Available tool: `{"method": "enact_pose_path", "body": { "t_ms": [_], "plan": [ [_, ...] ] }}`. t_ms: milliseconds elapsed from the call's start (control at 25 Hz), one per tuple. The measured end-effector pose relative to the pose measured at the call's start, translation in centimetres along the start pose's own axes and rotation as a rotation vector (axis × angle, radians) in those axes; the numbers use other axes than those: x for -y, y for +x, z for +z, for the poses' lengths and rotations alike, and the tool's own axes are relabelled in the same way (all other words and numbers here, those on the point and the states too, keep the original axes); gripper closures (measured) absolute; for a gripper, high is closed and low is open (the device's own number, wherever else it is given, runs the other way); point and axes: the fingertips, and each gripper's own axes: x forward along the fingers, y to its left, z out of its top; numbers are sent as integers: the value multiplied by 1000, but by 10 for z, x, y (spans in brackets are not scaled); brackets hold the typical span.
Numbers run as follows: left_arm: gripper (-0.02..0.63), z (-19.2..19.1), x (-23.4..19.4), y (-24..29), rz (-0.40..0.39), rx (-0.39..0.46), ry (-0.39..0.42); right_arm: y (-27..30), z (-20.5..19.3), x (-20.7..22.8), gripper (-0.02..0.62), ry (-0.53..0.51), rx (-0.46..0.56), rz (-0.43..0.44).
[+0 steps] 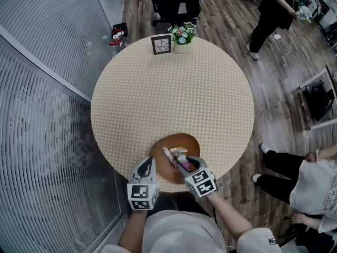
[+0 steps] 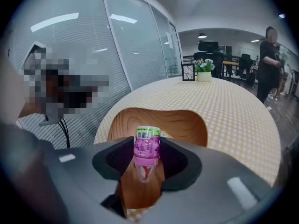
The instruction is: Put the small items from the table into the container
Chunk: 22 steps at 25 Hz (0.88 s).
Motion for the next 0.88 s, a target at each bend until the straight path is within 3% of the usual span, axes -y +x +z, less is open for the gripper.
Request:
{"method": "enact_pose_path", "body": {
  "t_ms": [360, 440, 520, 600, 720, 880],
  "plan": [
    [603, -9, 14, -15, 16, 5, -5, -9, -11, -5, 411, 43, 46, 33],
    [603, -9, 15, -17, 17, 14, -2, -24, 0, -6, 426, 56, 101, 30],
    [603, -4, 18, -21, 14, 28, 3, -51, 20, -7, 483, 93, 195, 15],
    [602, 4, 22, -25, 13, 43, 9, -81, 45, -7, 591, 123, 301, -6],
    [603, 12, 26, -26, 7, 55, 15, -114, 71, -7, 594, 139, 414, -45],
    [602, 13, 31, -26, 1, 66, 25, -132, 82, -11, 595, 124, 471, -99]
  ]
}}
